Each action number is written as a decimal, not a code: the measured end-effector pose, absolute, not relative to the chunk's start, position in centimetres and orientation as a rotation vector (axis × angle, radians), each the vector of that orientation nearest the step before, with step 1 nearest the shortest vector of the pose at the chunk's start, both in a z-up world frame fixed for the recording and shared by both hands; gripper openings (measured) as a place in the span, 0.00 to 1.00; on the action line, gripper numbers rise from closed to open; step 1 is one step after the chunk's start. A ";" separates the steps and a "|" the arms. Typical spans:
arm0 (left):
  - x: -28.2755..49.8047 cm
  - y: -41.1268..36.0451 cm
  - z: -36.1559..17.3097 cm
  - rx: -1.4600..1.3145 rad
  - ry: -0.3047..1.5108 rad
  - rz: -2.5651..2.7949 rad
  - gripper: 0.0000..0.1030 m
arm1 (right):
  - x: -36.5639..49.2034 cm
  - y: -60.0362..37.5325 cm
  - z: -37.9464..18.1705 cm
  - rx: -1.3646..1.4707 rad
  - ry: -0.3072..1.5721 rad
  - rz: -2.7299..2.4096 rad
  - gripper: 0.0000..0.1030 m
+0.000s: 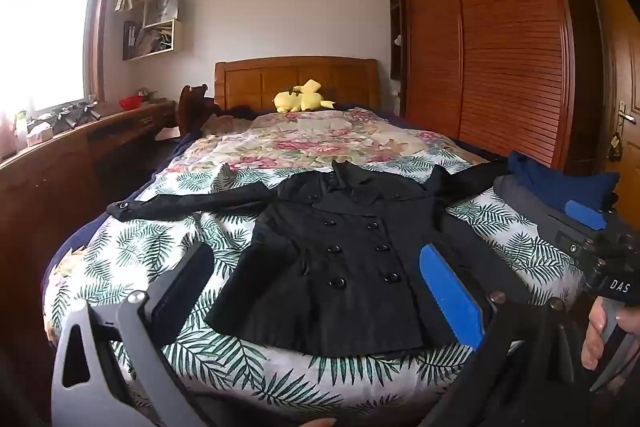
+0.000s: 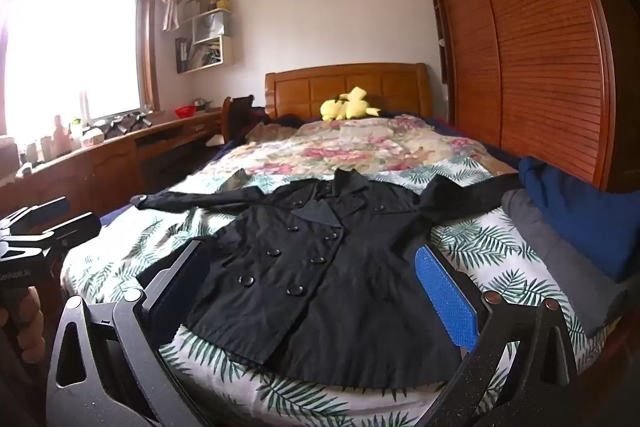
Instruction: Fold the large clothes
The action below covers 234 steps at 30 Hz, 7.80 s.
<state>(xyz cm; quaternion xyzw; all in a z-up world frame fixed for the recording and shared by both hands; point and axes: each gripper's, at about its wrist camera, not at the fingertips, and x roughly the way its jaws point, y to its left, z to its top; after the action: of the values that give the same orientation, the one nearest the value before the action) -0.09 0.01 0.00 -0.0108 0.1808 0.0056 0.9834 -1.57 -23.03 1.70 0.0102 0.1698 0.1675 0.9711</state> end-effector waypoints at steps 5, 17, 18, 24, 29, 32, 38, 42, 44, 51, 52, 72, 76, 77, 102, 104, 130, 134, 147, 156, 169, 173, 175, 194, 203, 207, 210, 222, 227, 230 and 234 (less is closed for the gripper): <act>-0.2 0.3 0.0 -0.030 0.368 0.006 1.00 | -1.6 -23.1 1.7 0.024 0.342 0.339 1.00; -0.5 -0.5 0.5 -0.015 0.361 0.010 1.00 | -1.8 -23.2 1.9 0.016 0.344 0.333 1.00; -0.6 -0.4 0.6 -0.015 0.360 0.009 1.00 | -1.8 -23.2 1.9 0.016 0.343 0.334 1.00; -0.9 -0.6 0.9 -0.008 0.355 0.008 1.00 | -1.7 -23.3 2.0 0.017 0.341 0.333 1.00; -0.9 -0.6 0.8 -0.007 0.354 0.009 1.00 | -1.7 -23.2 2.0 0.018 0.339 0.334 1.00; -0.9 -0.7 0.8 -0.007 0.353 0.007 1.00 | -1.7 -23.2 2.1 0.018 0.338 0.332 1.00; -1.0 -0.6 0.8 -0.006 0.355 0.007 1.00 | -1.8 -23.2 2.0 0.019 0.337 0.333 1.00; -1.0 -0.7 0.7 -0.006 0.354 0.007 1.00 | -1.8 -23.2 2.0 0.017 0.335 0.333 1.00; -1.0 -0.7 0.7 -0.005 0.354 0.008 1.00 | -1.7 -23.2 2.1 0.017 0.334 0.334 1.00; -1.0 -0.7 0.6 -0.003 0.354 0.009 1.00 | -1.8 -23.2 2.1 0.017 0.333 0.334 1.00; -1.1 -0.7 0.6 -0.002 0.354 0.009 1.00 | -1.8 -23.2 2.1 0.017 0.332 0.333 1.00; -1.2 -0.8 0.6 0.004 0.349 0.006 1.00 | -1.9 -23.2 2.1 0.017 0.329 0.333 1.00; -1.3 -0.7 0.8 0.006 0.348 0.004 1.00 | -1.9 -23.4 2.3 0.017 0.327 0.334 1.00; -1.3 -0.7 0.8 0.005 0.348 0.004 1.00 | -1.8 -23.4 2.4 0.016 0.326 0.333 1.00; 1.6 0.7 -1.7 -0.006 0.425 0.040 1.00 | -0.3 -23.1 1.5 -0.002 0.353 0.351 1.00; 2.0 1.1 -2.1 -0.012 0.436 0.047 1.00 | 0.1 -22.7 1.2 -0.010 0.353 0.360 1.00; 10.0 6.0 -8.0 -0.023 0.561 0.171 1.00 | 13.7 -15.4 -3.6 -0.064 0.409 0.561 1.00; 11.7 7.5 -8.5 -0.053 0.579 0.189 1.00 | 17.1 -14.1 -4.9 -0.049 0.452 0.592 1.00; 20.3 15.1 -10.5 -0.094 0.647 0.176 1.00 | 25.0 -10.6 -9.1 -0.117 0.542 0.566 1.00; 27.4 21.6 -11.6 -0.102 0.669 0.190 1.00 | 27.5 -11.1 -12.8 -0.092 0.661 0.536 1.00; 35.8 29.3 -13.8 -0.205 0.704 0.223 1.00 | 27.3 -10.8 -13.2 -0.104 0.656 0.511 1.00; 38.1 32.4 -15.4 -0.284 0.727 0.242 0.99 | 27.2 -10.4 -13.3 -0.128 0.657 0.510 1.00; 39.2 34.0 -16.5 -0.342 0.753 0.261 0.95 | 27.2 -10.4 -13.2 -0.128 0.650 0.510 1.00; 42.0 33.1 -13.8 -0.380 0.714 0.346 0.02 | 27.2 -10.3 -13.2 -0.117 0.640 0.516 1.00; 40.6 19.3 -5.5 -0.094 0.607 0.208 0.02 | 26.8 -11.5 -12.4 -0.054 0.612 0.541 1.00; 40.5 13.1 -2.8 -0.021 0.591 0.134 0.02 | 26.3 -12.5 -11.6 -0.051 0.617 0.561 1.00; 40.2 9.4 -1.4 0.048 0.578 0.095 0.02 | 25.3 -13.9 -10.9 -0.113 0.588 0.512 1.00; 37.8 1.2 -5.0 0.114 0.650 -0.039 0.07 | 25.7 -20.1 -9.6 -0.090 0.537 0.422 1.00; 37.0 0.0 -7.4 0.120 0.720 -0.097 0.12 | 26.0 -20.4 -10.0 -0.079 0.555 0.425 1.00; 35.7 -0.1 -8.5 0.125 0.737 -0.112 0.19 | 26.0 -20.7 -10.2 -0.076 0.561 0.422 1.00; 34.6 0.1 -9.4 0.132 0.767 -0.139 0.33 | 25.6 -20.8 -10.5 -0.081 0.562 0.423 1.00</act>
<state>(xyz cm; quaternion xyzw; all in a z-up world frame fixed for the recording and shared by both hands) 34.55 0.05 -9.44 0.0643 0.3735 -0.0679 0.9229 25.60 -20.82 -10.52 -0.0398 0.2752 0.2073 0.9379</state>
